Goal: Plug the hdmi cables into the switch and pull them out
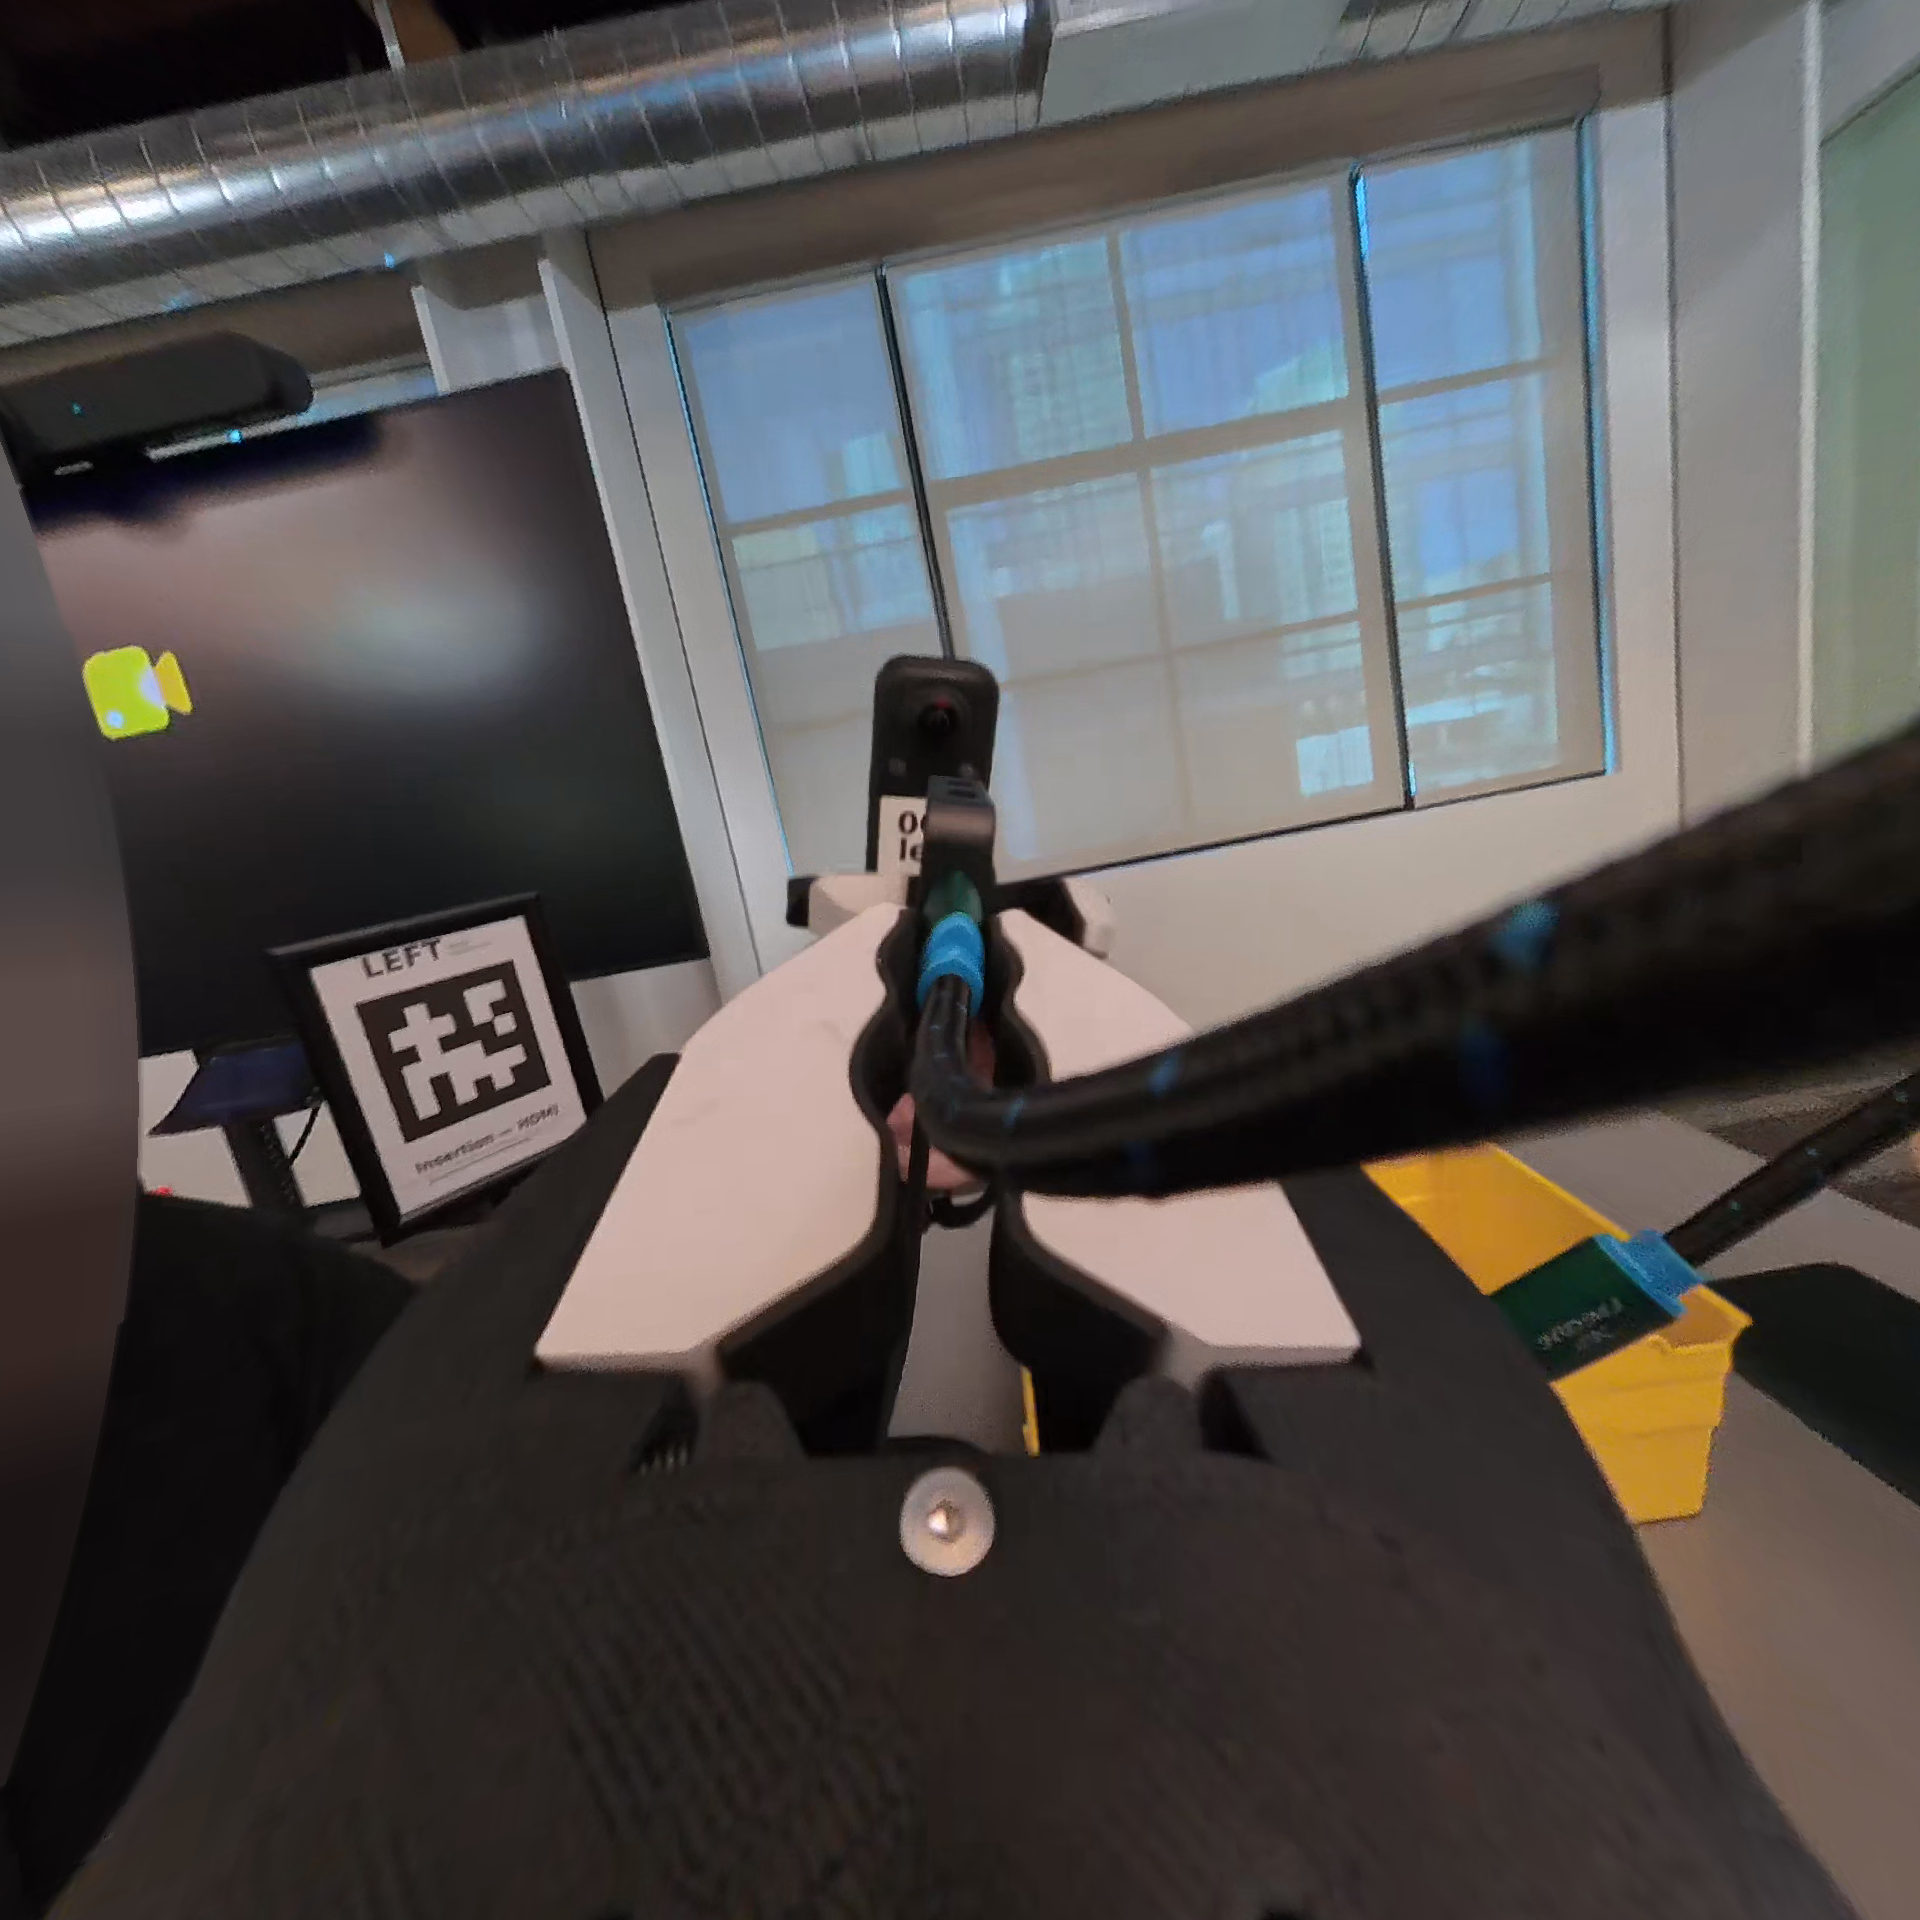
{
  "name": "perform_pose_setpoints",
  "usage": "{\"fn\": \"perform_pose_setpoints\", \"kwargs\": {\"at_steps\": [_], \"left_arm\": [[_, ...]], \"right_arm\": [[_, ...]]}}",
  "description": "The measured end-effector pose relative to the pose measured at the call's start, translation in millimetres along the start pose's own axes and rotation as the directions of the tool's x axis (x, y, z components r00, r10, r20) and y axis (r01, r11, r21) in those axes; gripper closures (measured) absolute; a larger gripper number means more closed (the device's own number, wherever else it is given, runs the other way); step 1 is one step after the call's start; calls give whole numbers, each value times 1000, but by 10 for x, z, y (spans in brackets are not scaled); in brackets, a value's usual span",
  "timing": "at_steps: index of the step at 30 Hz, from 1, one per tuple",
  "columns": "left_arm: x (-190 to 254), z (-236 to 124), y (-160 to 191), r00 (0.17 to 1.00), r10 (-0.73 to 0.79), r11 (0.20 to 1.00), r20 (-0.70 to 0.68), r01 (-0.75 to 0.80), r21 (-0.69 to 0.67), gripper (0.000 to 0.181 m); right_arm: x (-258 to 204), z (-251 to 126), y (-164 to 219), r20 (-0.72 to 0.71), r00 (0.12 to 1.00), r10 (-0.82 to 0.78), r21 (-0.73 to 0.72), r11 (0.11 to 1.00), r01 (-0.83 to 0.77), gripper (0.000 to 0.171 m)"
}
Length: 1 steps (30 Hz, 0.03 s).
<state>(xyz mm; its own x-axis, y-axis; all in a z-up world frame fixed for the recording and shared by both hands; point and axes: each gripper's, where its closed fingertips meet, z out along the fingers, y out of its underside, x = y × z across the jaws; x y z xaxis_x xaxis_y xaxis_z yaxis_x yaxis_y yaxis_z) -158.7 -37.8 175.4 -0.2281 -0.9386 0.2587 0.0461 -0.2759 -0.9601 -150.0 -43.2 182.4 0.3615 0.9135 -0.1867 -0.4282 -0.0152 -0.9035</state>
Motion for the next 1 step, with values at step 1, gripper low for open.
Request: {"fn": "perform_pose_setpoints", "kwargs": {"at_steps": [1], "left_arm": [[-13,4,10,1000,1,1000,2,-1,-4,147]], "right_arm": [[3,-20,-22,-8,1000,-9,6,1000,9,160]]}}
